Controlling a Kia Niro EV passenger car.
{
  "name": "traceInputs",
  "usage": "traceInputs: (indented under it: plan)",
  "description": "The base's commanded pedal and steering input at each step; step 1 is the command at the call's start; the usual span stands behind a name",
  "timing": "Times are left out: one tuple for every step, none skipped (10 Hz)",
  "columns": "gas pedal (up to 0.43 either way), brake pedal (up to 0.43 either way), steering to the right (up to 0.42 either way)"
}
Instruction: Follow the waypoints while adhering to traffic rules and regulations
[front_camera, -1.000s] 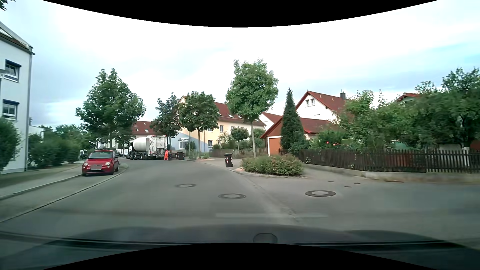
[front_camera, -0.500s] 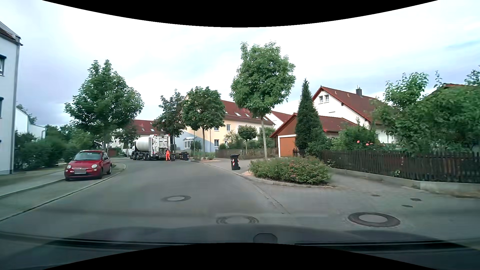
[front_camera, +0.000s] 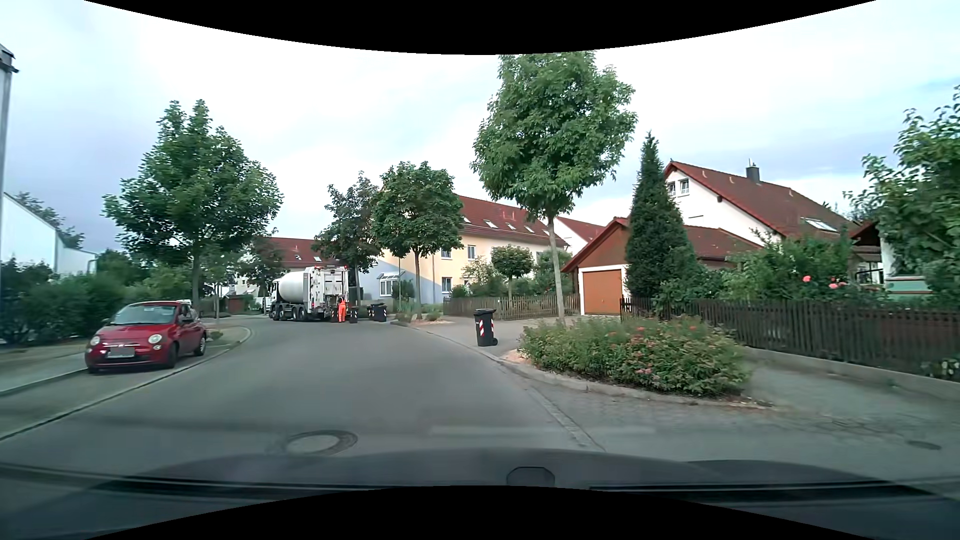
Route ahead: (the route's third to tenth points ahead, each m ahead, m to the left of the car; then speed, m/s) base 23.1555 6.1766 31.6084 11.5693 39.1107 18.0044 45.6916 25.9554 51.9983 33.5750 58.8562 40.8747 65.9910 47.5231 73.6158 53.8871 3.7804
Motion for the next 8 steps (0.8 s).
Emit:
traceInputs:
  plan:
    - [0.020,0.000,-0.101]
    - [0.020,0.000,-0.100]
    - [0.020,0.000,-0.100]
    - [0.020,0.000,-0.100]
    - [0.020,0.000,-0.100]
    - [0.020,0.000,-0.096]
    - [0.020,0.000,-0.090]
    - [0.020,0.000,-0.085]
